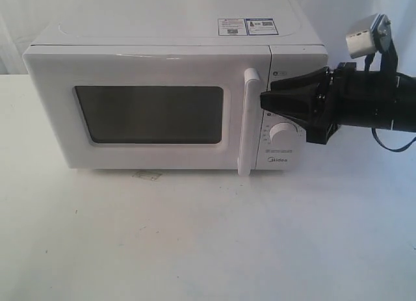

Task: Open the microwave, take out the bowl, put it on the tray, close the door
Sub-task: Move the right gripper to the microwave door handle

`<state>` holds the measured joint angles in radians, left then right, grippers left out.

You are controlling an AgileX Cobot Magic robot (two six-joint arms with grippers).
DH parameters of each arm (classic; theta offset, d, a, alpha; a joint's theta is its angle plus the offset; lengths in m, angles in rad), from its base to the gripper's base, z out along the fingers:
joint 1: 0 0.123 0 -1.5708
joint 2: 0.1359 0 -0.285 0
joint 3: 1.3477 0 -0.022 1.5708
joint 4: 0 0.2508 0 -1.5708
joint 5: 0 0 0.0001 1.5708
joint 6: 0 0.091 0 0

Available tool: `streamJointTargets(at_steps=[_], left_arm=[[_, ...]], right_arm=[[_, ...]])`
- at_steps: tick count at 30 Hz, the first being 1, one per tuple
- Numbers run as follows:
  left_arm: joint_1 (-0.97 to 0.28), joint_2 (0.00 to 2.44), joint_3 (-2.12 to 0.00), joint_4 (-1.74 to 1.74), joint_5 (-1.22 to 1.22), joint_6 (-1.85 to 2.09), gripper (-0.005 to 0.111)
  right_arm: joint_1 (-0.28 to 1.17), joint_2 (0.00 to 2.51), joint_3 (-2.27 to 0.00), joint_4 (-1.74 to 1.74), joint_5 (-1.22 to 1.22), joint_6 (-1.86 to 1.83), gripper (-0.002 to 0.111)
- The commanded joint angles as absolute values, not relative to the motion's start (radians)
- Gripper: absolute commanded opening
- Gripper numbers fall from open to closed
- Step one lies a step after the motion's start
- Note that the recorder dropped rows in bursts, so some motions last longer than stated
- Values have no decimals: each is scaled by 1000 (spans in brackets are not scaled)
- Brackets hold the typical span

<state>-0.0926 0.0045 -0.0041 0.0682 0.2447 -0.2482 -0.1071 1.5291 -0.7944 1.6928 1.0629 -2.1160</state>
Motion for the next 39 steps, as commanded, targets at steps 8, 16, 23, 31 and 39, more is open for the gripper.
streamJointTargets(at_steps=[8, 16, 23, 31, 39], left_arm=[[-90, 0, 0, 64, 247, -246, 0], [-90, 0, 0, 64, 247, -246, 0], [-90, 0, 0, 64, 247, -246, 0], [-90, 0, 0, 64, 247, -246, 0], [-90, 0, 0, 64, 247, -246, 0]], right_arm=[[-17, 1579, -855, 1641, 948, -2144, 63], [-10, 1587, -875, 1639, 893, -2144, 63], [-8, 1621, -887, 1647, 900, -2144, 63], [-7, 1650, -911, 1674, 938, -2144, 63], [15, 1650, -926, 1721, 925, -2144, 62]])
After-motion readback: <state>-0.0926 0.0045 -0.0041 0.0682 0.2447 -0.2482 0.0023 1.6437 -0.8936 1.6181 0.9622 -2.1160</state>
